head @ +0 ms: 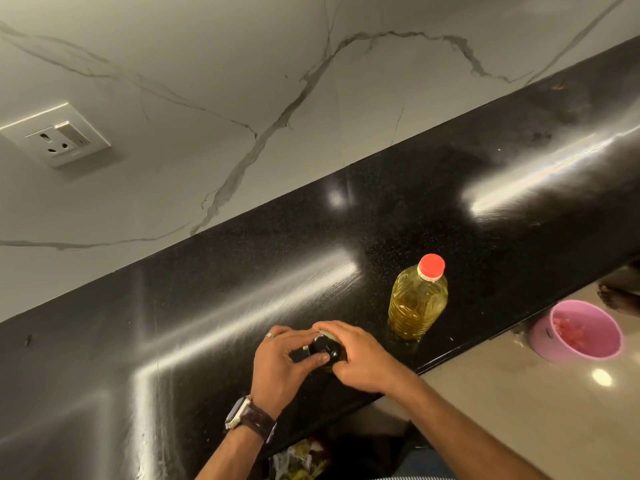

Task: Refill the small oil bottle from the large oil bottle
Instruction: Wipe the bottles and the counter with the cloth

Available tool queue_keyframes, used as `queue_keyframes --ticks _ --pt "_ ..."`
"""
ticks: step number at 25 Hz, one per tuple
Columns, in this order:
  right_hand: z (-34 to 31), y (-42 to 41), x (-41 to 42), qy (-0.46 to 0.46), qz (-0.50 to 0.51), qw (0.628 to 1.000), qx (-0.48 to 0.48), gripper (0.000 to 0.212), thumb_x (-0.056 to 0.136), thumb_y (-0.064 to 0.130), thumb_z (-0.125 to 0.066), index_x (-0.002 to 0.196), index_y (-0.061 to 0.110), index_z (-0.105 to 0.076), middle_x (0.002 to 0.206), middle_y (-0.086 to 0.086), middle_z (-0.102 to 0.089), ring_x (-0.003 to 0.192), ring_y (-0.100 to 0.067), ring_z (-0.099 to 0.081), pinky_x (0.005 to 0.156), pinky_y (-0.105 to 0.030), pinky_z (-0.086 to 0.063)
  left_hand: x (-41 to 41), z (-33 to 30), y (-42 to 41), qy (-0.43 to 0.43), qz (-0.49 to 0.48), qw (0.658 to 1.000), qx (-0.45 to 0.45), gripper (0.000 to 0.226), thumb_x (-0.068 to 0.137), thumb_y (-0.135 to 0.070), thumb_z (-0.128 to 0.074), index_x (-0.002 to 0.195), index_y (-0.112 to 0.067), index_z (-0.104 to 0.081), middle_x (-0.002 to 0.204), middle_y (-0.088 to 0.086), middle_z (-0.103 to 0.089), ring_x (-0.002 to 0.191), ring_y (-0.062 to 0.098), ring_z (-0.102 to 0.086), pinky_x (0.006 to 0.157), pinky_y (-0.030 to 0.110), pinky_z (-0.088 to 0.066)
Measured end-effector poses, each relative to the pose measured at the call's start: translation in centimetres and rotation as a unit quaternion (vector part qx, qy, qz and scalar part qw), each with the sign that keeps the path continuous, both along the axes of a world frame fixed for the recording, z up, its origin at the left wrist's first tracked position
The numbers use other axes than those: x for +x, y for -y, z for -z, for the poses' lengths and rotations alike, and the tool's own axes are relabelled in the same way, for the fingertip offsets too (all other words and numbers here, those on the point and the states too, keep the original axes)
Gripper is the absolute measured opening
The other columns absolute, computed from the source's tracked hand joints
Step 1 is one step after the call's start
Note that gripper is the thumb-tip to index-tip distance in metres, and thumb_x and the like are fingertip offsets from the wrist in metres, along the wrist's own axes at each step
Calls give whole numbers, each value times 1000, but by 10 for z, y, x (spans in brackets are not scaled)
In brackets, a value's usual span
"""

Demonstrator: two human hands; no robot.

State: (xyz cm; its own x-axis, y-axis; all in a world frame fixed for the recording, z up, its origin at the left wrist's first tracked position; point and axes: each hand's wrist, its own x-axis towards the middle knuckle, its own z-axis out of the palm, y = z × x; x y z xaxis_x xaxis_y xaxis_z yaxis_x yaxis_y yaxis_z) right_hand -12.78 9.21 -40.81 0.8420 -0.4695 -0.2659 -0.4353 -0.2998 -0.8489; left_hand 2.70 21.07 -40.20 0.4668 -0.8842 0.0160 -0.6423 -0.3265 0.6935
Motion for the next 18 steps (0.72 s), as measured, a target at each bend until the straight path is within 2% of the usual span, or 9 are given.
queue_keyframes --ticks 3,6,8,10,13,16,18 --pt "2 28 18 -61 -95 993 22 54 76 14 -76 125 29 -59 113 4 -69 103 -17 -68 93 -48 -58 1 1 1 35 -8 999 12 38 71 -40 -91 108 -41 -80 103 -32 -72 112 11 -47 91 43 -45" --pt "9 38 23 -81 -129 983 100 60 71 3 -80 122 26 -60 109 -3 -70 101 -22 -69 91 -51 -59 1 -1 1 57 -6 998 10 36 71 -40 -92 106 -39 -80 108 -31 -70 116 14 -44 95 45 -43" --pt "16 34 18 -76 -97 985 119 69 69 -3 -81 127 28 -60 114 5 -68 109 -14 -67 96 -41 -58 2 -1 2 57 -2 998 21 33 72 -42 -90 104 -39 -80 107 -32 -70 118 13 -44 96 48 -41" --pt "26 12 10 -53 -9 994 93 78 70 -3 -81 136 30 -57 123 11 -65 120 -9 -62 102 -33 -54 3 -2 1 56 4 998 30 32 73 -45 -89 103 -42 -79 108 -33 -69 119 11 -44 97 48 -41" --pt "39 -45 -6 -1 153 984 91 98 72 2 -79 155 35 -37 147 13 -50 139 -9 -48 113 -27 -44 5 0 0 56 4 998 23 31 75 -48 -87 104 -44 -78 109 -36 -67 119 10 -46 96 47 -41" --pt "36 -86 -15 36 223 960 165 111 76 8 -73 164 41 -13 159 25 -27 146 2 -28 104 0 -31 5 2 -1 58 2 998 20 34 74 -49 -87 107 -44 -77 109 -41 -63 116 11 -45 93 46 -41" --pt "29 -84 -17 66 216 964 143 104 77 16 -68 163 43 -15 161 32 -22 148 12 -21 104 6 -21 5 3 -1 54 3 998 17 35 74 -49 -88 106 -47 -75 109 -43 -62 115 8 -44 92 44 -41"
